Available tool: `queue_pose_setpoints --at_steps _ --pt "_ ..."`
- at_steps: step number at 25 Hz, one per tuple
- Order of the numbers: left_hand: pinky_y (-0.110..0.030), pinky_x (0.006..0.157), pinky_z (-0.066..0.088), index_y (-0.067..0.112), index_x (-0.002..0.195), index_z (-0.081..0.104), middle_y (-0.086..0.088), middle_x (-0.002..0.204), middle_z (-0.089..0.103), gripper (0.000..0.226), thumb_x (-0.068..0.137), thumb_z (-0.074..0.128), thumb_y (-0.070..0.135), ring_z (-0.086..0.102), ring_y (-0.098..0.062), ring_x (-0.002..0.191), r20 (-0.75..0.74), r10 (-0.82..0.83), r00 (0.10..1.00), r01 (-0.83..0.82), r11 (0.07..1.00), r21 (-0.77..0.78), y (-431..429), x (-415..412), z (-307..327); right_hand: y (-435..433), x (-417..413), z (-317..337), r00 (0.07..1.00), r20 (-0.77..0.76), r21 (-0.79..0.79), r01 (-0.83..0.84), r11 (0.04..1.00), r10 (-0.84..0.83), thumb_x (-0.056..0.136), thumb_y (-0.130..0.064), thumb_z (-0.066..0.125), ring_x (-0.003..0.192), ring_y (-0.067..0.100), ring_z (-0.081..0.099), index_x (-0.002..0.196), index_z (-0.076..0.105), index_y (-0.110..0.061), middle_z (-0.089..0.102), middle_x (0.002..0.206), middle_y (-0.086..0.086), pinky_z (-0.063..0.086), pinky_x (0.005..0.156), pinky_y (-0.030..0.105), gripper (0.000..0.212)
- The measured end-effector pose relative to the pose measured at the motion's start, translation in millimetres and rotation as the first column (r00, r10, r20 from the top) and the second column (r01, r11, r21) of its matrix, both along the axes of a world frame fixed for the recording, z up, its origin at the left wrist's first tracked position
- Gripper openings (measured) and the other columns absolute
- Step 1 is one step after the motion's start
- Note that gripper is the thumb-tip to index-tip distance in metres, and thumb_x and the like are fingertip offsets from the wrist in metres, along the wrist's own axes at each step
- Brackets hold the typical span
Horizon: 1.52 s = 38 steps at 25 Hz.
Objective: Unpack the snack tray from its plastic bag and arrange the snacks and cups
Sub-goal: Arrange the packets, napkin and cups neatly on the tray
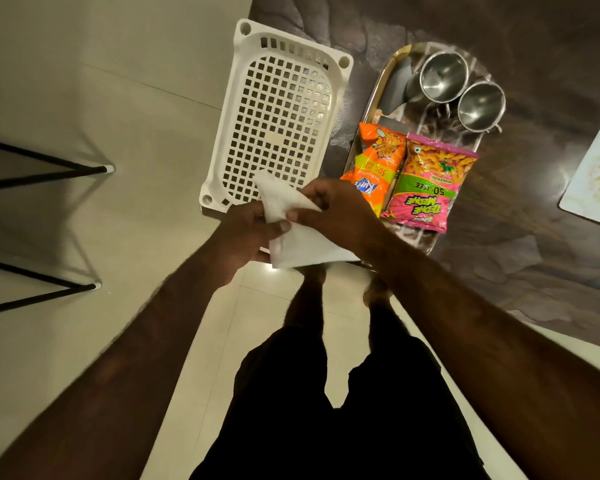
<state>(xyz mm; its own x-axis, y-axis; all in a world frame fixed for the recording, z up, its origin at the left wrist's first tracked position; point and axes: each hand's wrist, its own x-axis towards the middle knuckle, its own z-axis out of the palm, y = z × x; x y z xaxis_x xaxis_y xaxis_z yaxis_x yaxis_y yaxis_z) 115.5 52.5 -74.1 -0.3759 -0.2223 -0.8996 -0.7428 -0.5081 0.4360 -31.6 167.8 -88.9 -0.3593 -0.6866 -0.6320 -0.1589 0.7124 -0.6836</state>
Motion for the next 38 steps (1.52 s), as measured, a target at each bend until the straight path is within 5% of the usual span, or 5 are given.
queue_pose_setpoints --at_steps 7,10,15,27,38 --pt "-0.045 0.060 0.063 0.006 0.122 0.060 -0.013 0.119 0.066 0.034 0.090 0.071 0.011 0.073 -0.036 0.093 0.139 0.191 0.972 -0.153 0.958 -0.243 -37 4 -21 -31 -3 9 0.984 -0.156 -0.042 0.081 0.996 -0.086 0.092 -0.004 0.063 0.099 0.020 0.070 0.114 0.073 -0.012 0.075 0.107 0.002 0.058 0.092 0.042 0.026" --pt "-0.043 0.054 0.062 0.009 0.108 0.062 -0.012 0.100 0.070 0.029 0.089 0.070 0.029 0.074 -0.033 0.066 0.256 -0.029 0.966 0.144 0.885 -0.442 -34 -3 -23 -6 -14 17 0.969 -0.203 -0.012 0.141 0.990 -0.140 0.096 -0.006 0.059 0.088 0.012 0.070 0.106 0.077 -0.019 0.077 0.100 -0.005 0.060 0.085 0.036 0.024" --pt "-0.045 0.087 0.051 0.008 0.123 0.049 -0.013 0.121 0.061 0.053 0.084 0.070 0.036 0.064 -0.039 0.107 0.576 -0.163 0.801 0.529 0.644 -0.553 -31 -11 -13 42 -39 25 0.935 -0.222 -0.035 0.276 0.961 -0.276 0.092 -0.002 0.062 0.080 0.013 0.068 0.097 0.076 -0.017 0.073 0.092 -0.010 0.056 0.075 0.029 0.021" --pt "-0.046 0.093 0.049 0.012 0.128 0.055 -0.013 0.127 0.058 0.053 0.088 0.065 0.045 0.057 -0.034 0.118 0.399 -0.602 0.692 0.667 0.322 -0.672 47 -156 -21 110 -109 -11 0.794 -0.330 0.341 0.604 0.720 -0.510 0.073 -0.055 0.067 0.109 0.025 0.073 0.118 0.069 -0.025 0.078 0.111 -0.001 0.057 0.094 0.036 0.054" --pt "-0.040 0.098 0.052 0.017 0.122 0.067 -0.009 0.121 0.072 0.031 0.093 0.063 0.025 0.067 -0.028 0.111 0.215 -0.241 0.946 0.323 0.665 -0.674 -27 -81 -2 75 -91 26 0.664 0.294 0.229 0.650 0.725 -0.688 0.090 -0.012 0.079 0.080 0.026 0.077 0.120 0.068 0.001 0.079 0.107 0.022 0.066 0.070 0.043 0.034"
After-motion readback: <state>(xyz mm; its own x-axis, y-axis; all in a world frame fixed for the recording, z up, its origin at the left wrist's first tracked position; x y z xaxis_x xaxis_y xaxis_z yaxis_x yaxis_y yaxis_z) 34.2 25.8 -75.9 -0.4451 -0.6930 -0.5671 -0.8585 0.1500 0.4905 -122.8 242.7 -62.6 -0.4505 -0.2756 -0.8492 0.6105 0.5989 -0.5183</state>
